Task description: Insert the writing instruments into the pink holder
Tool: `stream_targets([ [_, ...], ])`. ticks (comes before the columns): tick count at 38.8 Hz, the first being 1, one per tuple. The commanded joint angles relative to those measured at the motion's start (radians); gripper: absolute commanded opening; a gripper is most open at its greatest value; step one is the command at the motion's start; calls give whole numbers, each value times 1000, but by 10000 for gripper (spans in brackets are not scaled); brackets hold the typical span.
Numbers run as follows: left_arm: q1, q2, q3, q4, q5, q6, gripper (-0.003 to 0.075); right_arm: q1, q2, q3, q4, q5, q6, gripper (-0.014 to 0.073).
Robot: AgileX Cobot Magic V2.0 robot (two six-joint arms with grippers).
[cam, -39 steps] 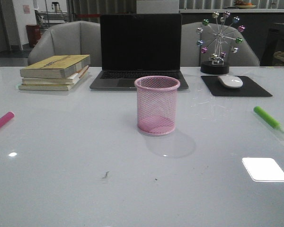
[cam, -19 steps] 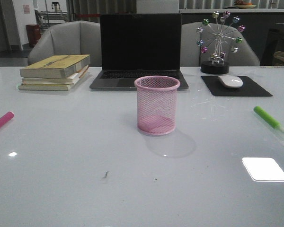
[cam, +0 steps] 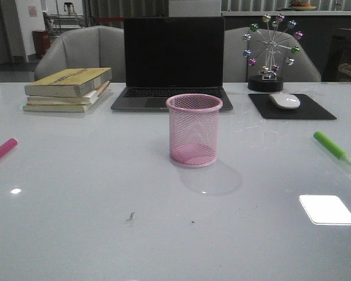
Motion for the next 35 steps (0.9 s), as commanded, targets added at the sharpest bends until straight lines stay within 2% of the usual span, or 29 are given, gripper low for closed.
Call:
stream_targets([
  [1, -3, -3, -37, -35, -79, -2, 421, -3, -4, -40, -4, -67, -4, 348],
  [7, -3, -3, -37, -38, -79, -2, 459, -3, -4, -40, -5, -60, -4, 348],
  [35, -3, 75, -37, -35, -94, -2, 459, -3, -4, -40, -5, -67, -4, 346],
])
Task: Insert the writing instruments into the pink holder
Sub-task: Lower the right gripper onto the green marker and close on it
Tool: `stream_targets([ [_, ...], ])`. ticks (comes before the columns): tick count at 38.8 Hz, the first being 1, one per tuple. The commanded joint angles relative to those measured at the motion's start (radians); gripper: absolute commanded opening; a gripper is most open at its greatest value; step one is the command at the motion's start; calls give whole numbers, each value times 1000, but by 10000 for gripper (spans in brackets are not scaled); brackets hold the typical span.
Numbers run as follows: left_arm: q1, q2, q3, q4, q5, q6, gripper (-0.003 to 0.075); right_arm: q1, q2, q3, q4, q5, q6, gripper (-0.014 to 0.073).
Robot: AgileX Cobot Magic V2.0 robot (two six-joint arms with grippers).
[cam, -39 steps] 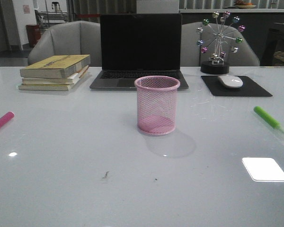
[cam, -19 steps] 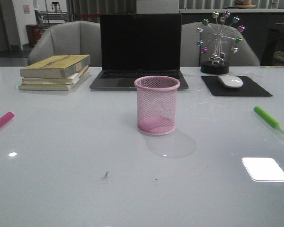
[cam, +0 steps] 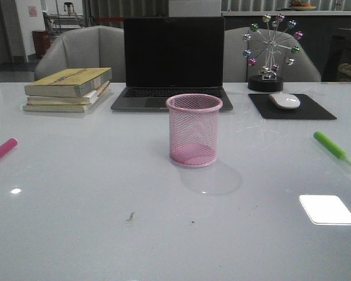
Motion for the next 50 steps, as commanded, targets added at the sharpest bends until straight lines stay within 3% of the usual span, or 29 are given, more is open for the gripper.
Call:
stream_targets([
  [1, -3, 13, -37, -11, -88, -2, 459, -3, -4, -40, -6, -77, -4, 346],
  [18, -3, 20, -37, -11, -141, -2, 459, -3, 8, -39, -6, -53, -4, 342],
  [28, -3, 20, -37, -11, -141, -2, 458, -3, 169, -58, 7, -24, -3, 342],
  [50, -3, 20, -37, -11, -135, -2, 458, -3, 676, -463, 43, 84, -3, 342],
])
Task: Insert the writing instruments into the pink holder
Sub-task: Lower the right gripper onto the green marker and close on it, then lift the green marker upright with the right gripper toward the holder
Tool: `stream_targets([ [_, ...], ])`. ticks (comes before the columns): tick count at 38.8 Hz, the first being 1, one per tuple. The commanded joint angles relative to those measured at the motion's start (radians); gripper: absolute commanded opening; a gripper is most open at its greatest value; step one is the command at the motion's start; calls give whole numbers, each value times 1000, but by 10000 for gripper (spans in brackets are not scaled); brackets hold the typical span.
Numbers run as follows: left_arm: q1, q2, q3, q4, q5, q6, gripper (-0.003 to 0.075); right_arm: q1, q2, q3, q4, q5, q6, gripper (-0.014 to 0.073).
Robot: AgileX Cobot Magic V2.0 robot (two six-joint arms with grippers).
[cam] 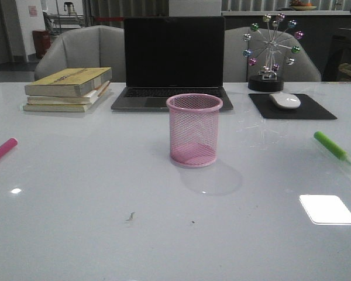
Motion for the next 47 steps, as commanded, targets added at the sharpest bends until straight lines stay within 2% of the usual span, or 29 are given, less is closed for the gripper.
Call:
stream_targets([
  [1, -3, -6, -37, -11, -84, -2, 458, -3, 55, -102, -2, -18, -3, 342],
  [15, -3, -6, -37, -11, -84, -2, 458, -7, 283, -254, -2, 6, -3, 342],
  [31, -3, -6, -37, -11, -84, -2, 458, -37, 418, -265, -1, -5, -3, 342],
  [37, -3, -6, -37, -11, -84, -2, 458, -37, 440, -265, 54, -10, -3, 342],
  [47, -3, -6, -37, -11, -90, -2, 458, -37, 445, -265, 63, -62, -3, 342],
])
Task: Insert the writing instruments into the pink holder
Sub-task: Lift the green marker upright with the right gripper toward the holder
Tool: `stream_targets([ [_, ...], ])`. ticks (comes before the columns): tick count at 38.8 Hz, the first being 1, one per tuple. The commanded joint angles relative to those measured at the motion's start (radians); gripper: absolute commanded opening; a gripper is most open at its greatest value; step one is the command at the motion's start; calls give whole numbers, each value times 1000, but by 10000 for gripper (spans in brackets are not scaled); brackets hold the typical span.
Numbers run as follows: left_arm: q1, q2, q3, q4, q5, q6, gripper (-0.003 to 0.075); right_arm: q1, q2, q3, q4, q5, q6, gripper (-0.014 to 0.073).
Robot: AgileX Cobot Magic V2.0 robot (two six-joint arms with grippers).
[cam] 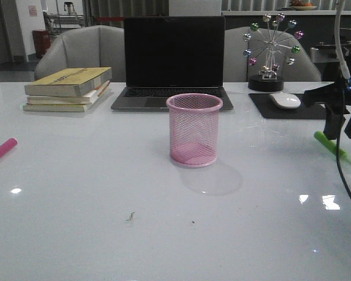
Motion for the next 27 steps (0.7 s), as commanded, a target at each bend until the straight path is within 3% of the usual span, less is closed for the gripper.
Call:
stream_targets([
  [1, -3, -6, -37, -11, -92, -2, 458, -5, -55, -36, 2, -63, -3, 342],
  [12, -3, -6, -37, -11, -131, -2, 458, -5, -48, -36, 2, -101, -3, 342],
  [27, -3, -6, -37, -11, -171, -2, 458, -3, 36, -36, 13, -51, -4, 342],
])
